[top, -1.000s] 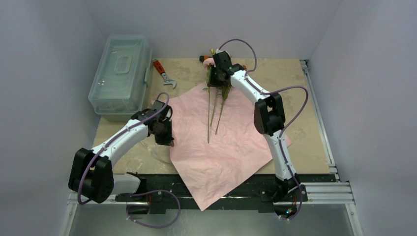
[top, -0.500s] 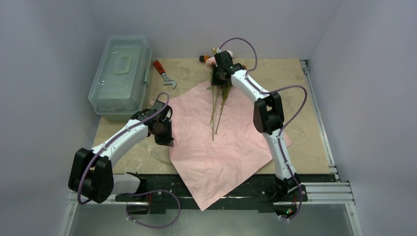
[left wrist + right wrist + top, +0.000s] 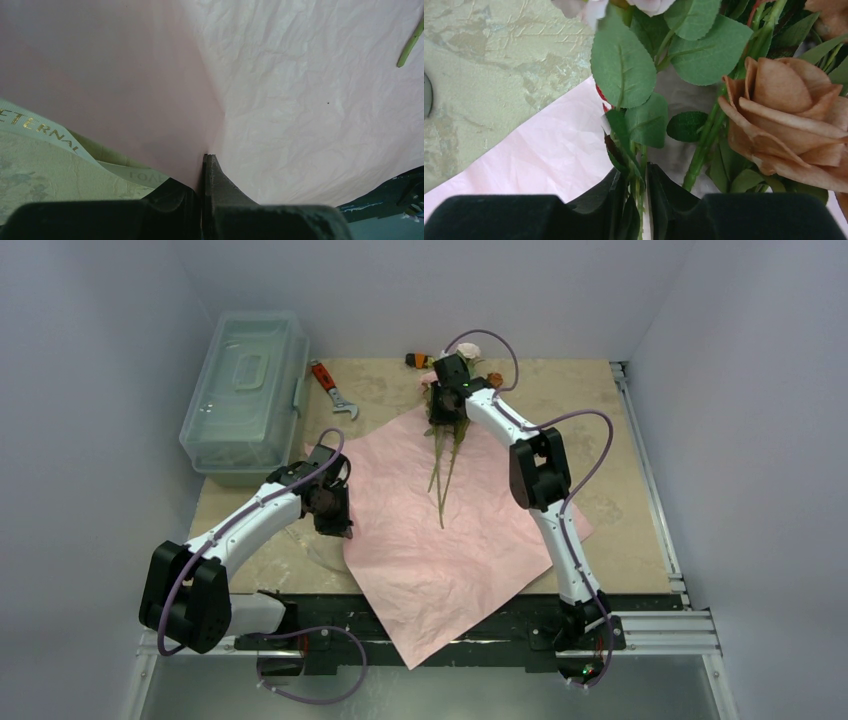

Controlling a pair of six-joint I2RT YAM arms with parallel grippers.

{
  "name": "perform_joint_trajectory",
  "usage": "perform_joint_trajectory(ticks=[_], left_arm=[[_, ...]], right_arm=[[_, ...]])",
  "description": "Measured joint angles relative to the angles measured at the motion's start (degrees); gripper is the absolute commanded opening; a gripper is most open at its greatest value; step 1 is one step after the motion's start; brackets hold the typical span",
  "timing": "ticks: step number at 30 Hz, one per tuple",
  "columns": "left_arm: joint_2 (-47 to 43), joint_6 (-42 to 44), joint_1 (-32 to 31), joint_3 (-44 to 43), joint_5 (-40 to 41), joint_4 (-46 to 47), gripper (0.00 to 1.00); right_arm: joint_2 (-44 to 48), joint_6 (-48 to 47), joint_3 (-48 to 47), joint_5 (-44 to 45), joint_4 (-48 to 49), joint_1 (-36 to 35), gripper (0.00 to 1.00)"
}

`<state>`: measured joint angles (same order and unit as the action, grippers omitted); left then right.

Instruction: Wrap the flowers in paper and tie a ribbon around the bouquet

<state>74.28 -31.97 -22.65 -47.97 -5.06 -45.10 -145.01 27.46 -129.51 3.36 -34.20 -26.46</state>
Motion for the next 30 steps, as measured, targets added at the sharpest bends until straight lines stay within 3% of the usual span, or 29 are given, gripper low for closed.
perform_joint_trajectory(ticks=[14,20,23,30], left_arm=[[0.1,-0.2,0.0,0.0,0.0,0.0,0.00],[0.3,-0.2,0.0,0.0,0.0,0.1,0.00],[1.0,-0.4,0.0,0.0,0.0,0.3,0.00],[3.1,-0.5,0.0,0.0,-0.2,1.8,0.00]], right_arm=[[0.6,2.8,0.0,-1.6,0.6,0.4,0.56],[7.2,4.1,3.7,-4.7,0.9,0.5,0.72],[15.4,4.6,11.3,-6.2,1.9,0.5,0.79],[40.3,5.4,40.2,-7.2,3.8,0.5,0.99]])
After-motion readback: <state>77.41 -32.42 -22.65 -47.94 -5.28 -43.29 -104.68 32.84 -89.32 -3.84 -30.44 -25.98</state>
